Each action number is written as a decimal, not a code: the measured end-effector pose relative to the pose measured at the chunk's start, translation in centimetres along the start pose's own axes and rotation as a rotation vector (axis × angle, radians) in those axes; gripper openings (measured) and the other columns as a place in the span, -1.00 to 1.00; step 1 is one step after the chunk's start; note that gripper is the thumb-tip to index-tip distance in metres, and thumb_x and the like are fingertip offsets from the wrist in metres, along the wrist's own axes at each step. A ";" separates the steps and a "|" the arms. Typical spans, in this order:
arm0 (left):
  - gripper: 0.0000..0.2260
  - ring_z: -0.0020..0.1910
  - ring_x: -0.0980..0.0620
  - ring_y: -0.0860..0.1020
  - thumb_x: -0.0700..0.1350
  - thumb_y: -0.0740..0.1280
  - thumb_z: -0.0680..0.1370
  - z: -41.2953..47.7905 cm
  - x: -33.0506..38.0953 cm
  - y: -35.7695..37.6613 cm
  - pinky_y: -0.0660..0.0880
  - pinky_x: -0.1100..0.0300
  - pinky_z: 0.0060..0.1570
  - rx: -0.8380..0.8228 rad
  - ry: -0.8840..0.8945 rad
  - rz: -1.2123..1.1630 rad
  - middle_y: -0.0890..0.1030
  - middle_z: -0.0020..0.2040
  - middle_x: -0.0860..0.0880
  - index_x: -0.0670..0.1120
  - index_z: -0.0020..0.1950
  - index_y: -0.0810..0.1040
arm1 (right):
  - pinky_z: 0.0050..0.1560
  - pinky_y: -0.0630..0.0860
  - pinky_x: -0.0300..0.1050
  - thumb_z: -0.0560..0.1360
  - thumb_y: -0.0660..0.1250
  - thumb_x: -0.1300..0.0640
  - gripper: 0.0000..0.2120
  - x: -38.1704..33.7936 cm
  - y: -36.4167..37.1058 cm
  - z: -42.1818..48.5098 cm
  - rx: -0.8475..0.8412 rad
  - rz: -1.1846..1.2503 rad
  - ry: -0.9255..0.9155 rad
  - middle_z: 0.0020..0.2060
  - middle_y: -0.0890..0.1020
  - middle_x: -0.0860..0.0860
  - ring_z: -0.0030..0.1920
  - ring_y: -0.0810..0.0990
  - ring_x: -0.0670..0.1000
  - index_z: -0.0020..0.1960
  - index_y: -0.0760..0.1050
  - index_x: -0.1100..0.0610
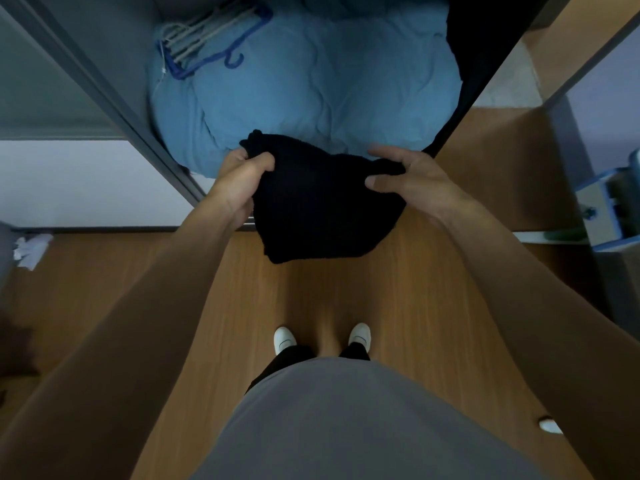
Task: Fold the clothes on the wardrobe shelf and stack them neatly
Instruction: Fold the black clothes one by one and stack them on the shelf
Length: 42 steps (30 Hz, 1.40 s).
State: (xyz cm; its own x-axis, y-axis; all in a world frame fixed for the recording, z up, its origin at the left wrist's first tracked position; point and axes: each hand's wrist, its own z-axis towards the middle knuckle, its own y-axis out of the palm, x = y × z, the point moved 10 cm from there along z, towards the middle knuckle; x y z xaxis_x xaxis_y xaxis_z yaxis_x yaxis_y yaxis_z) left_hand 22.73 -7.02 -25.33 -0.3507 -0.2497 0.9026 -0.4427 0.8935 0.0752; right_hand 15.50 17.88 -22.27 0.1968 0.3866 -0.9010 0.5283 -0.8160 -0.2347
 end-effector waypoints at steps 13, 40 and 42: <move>-0.57 -0.08 0.28 0.63 -0.46 0.35 0.48 -1.2 1.5 4.2 0.52 0.46 -0.07 -0.369 0.007 0.324 0.62 0.03 0.03 0.04 0.14 0.56 | -0.19 0.48 -0.03 0.40 0.54 0.05 -0.63 -2.1 -0.5 0.0 0.245 -0.664 -0.123 -0.31 0.51 -0.04 -0.20 0.53 0.01 -0.39 0.37 -0.04; -0.80 0.13 0.01 0.66 -0.04 0.45 0.53 -0.7 -1.2 4.5 0.59 0.23 0.00 -0.469 -0.031 0.079 0.70 0.14 -0.03 0.02 0.15 0.67 | 0.03 0.64 -0.10 0.50 0.46 0.12 -0.63 -0.8 -0.2 -0.3 0.000 0.575 0.072 0.13 0.69 0.15 0.14 0.68 0.12 0.26 0.59 0.24; -0.84 0.06 -0.02 0.69 -0.09 0.41 0.56 -0.4 -0.4 4.2 0.61 0.20 -0.07 -0.384 -0.058 -0.077 0.72 0.08 -0.08 -0.06 0.11 0.68 | 0.04 0.63 -0.11 0.52 0.42 -0.06 -0.62 -0.4 -0.1 -0.2 -0.045 0.762 0.078 0.18 0.68 0.08 0.19 0.66 0.06 0.26 0.62 0.11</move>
State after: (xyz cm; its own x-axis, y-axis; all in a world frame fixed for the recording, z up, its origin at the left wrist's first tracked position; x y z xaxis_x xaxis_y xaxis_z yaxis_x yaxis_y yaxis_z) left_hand 21.33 -3.00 -25.24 -0.3795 -0.3321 0.8635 -0.1320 0.9433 0.3047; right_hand 15.54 17.87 -21.77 0.5772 -0.2446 -0.7791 0.2565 -0.8515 0.4573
